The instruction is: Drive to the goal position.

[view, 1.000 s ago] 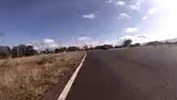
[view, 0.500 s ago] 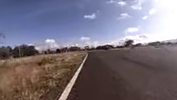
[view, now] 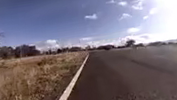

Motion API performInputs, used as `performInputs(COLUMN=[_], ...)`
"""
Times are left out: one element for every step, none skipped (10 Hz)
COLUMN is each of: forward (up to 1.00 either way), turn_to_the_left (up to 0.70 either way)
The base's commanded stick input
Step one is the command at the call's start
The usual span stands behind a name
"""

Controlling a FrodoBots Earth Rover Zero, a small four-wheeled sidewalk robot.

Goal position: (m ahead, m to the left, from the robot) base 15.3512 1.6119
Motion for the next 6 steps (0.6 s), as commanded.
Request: performInputs(forward=[0.45,0.45,0.45,0.45,0.45,0.45], turn_to_the_left=[-0.23,-0.27,-0.27,-0.27,-0.27,-0.27])
